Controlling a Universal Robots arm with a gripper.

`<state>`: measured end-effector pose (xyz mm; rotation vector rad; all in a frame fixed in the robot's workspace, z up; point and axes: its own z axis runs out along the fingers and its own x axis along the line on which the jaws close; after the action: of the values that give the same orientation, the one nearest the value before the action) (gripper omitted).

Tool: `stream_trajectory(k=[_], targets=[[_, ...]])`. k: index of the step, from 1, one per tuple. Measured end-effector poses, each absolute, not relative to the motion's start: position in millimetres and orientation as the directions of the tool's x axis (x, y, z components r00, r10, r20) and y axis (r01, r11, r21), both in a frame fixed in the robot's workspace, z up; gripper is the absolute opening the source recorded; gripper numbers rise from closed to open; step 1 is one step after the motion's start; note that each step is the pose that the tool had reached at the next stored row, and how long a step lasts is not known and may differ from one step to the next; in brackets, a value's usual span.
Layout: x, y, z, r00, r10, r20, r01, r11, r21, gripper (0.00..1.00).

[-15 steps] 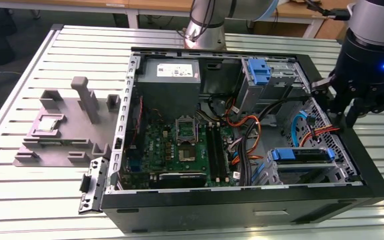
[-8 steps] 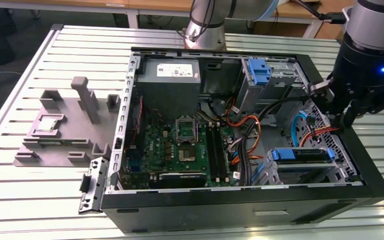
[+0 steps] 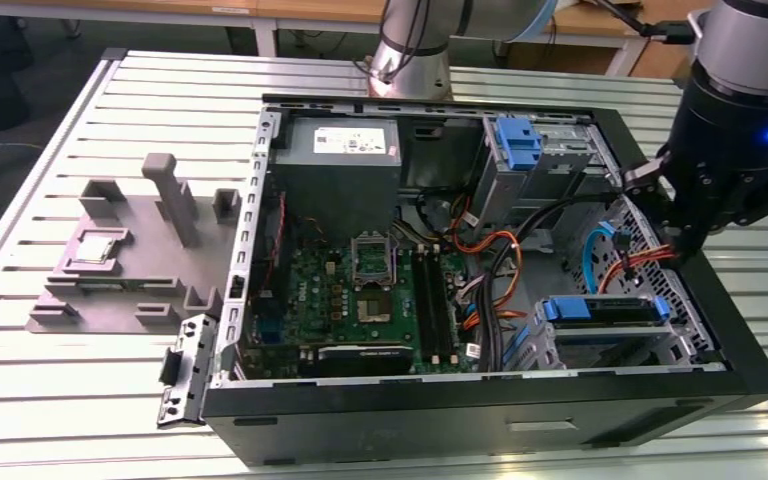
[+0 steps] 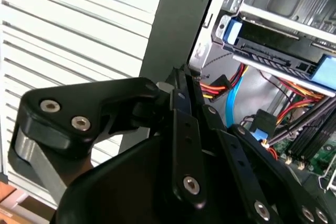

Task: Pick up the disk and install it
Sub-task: 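Insert the first disk wire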

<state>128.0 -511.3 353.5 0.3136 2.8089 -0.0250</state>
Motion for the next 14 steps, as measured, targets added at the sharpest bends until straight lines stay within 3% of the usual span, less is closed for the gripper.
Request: stream_trajectory(k=[14], targets=[[128.5, -511.3, 354.5, -0.89, 0.333, -0.311, 0.346, 0.938, 0.013, 0.16]])
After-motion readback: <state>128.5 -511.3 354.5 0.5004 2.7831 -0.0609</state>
